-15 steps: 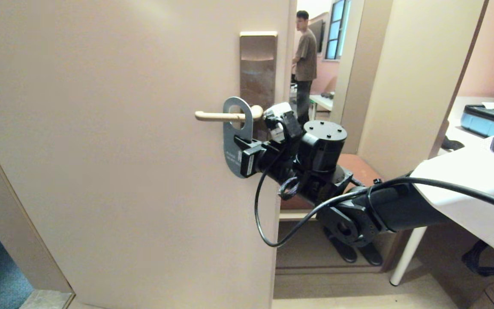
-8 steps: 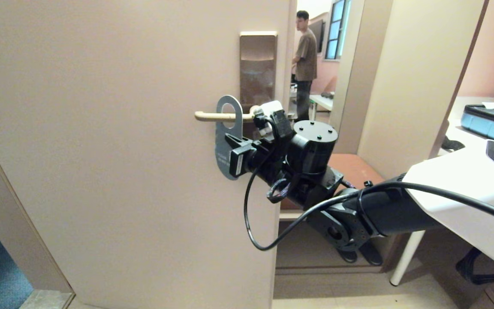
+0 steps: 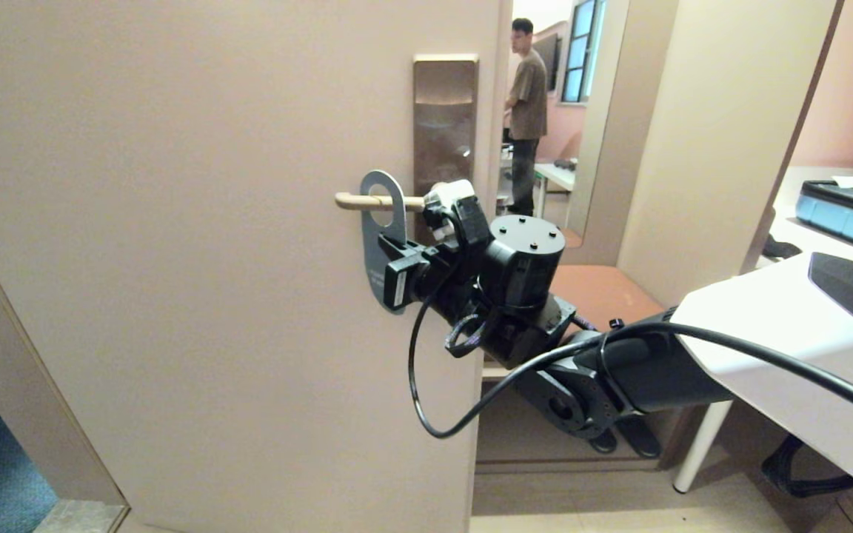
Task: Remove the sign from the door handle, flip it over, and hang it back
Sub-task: Take down the sign
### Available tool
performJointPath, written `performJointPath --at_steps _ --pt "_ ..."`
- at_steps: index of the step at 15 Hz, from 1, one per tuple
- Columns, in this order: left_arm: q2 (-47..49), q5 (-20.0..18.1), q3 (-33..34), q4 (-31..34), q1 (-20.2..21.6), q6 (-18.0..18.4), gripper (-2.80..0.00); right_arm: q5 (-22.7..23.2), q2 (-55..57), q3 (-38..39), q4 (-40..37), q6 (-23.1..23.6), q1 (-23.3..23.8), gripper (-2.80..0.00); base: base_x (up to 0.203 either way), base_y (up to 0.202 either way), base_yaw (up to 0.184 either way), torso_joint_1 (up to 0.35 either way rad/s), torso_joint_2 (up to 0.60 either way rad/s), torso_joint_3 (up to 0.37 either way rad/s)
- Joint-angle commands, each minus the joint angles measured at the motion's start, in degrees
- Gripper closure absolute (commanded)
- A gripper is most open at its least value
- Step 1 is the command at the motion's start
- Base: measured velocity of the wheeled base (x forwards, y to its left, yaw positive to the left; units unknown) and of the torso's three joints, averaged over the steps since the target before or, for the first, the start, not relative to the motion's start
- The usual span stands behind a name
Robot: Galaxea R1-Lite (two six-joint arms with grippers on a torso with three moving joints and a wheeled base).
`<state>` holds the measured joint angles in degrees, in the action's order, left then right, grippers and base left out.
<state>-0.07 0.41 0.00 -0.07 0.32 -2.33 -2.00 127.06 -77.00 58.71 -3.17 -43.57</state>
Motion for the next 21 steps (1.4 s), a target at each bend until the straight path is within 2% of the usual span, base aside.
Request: performJointPath --at_steps 1,4,9,21 --pt "0.1 0.0 0.0 0.0 0.0 0.0 0.00 -0.8 2.0 -3.0 0.3 0.1 0.0 0.00 0.000 0.000 0.000 0.000 0.00 0.000" --pt "0.1 0.0 0.0 0.0 0.0 0.0 0.00 -2.1 4.1 -5.7 0.3 1.5 0.0 0.00 0.000 0.000 0.000 0.000 0.00 0.000" --pt "0.1 0.0 0.0 0.0 0.0 0.0 0.00 -4.4 5.7 -6.1 0.3 1.8 0.0 0.00 0.000 0.000 0.000 0.000 0.00 0.000" --pt "0.1 0.0 0.0 0.0 0.0 0.0 0.00 -4.4 6.0 -10.5 -0.1 2.0 -1.0 0.00 0.000 0.000 0.000 0.000 0.00 0.000"
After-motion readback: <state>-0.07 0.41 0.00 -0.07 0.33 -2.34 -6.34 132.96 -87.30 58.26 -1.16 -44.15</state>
